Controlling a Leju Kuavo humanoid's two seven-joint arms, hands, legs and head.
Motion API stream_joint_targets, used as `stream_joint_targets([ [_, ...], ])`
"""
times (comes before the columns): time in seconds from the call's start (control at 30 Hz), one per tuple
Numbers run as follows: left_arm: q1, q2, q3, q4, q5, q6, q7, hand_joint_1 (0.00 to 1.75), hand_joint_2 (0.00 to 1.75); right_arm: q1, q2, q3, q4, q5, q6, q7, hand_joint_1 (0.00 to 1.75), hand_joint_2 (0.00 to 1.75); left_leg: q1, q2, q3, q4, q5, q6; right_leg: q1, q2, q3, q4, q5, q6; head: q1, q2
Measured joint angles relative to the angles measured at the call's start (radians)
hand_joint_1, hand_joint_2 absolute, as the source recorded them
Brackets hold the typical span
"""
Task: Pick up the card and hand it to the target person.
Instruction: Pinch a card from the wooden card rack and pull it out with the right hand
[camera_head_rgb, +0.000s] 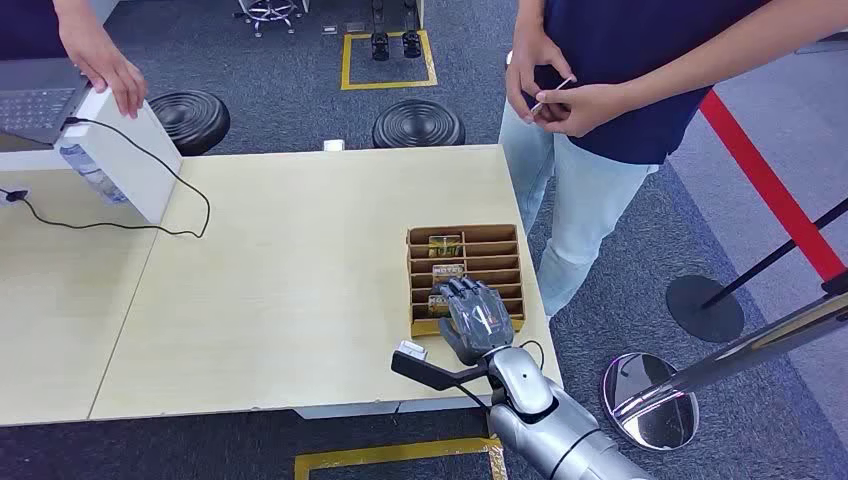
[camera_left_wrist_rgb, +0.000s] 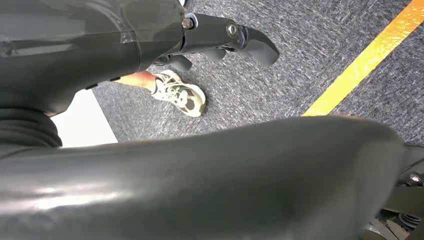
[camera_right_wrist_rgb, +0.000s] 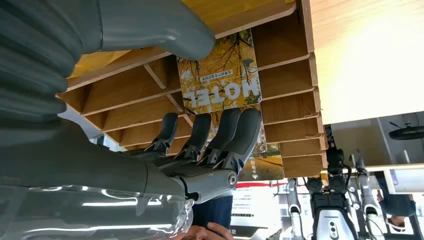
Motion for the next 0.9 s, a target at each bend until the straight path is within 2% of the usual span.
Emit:
stream_joint_targets([
  [0.17,0.0,0.0,0.0,0.0,0.0,0.0,0.0,0.0,0.0,-0.004,0.002,0.0,0.005,0.0,-0.001,0.0,0.96,1.75,0.0,0.0,0.0,0.0,0.0,0.0,0.0,0.0,0.0,0.0,0.0,0.0,0.0,0.0],
  [0.37,0.0,0.0,0.0,0.0,0.0,0.0,0.0,0.0,0.0,-0.012,0.004,0.0,0.016,0.001,-0.005,0.0,1.37,1.75,0.0,0.0,0.0,0.0,0.0,0.0,0.0,0.0,0.0,0.0,0.0,0.0,0.0,0.0],
  [0.73,0.0,0.0,0.0,0.0,0.0,0.0,0.0,0.0,0.0,-0.016,0.007,0.0,0.03,0.001,-0.008,0.0,1.53,1.75,0.0,0.0,0.0,0.0,0.0,0.0,0.0,0.0,0.0,0.0,0.0,0.0,0.0,0.0],
  [0.87,0.0,0.0,0.0,0.0,-0.002,0.001,-0.008,0.0,1.75,-0.016,0.007,0.0,0.034,0.001,-0.013,-0.002,1.61,1.75,0.0,0.0,0.001,0.0,0.0,0.0,0.0,0.0,0.0,0.0,0.0,0.0,0.0,0.0],
  [0.9,0.0,0.0,0.0,0.0,-0.005,0.005,-0.011,0.0,1.75,-0.016,0.007,0.0,0.035,0.001,-0.015,-0.002,1.61,1.75,0.0,0.0,0.001,0.0,0.0,0.0,0.0,0.0,0.0,0.0,0.0,0.0,0.0,0.0],
])
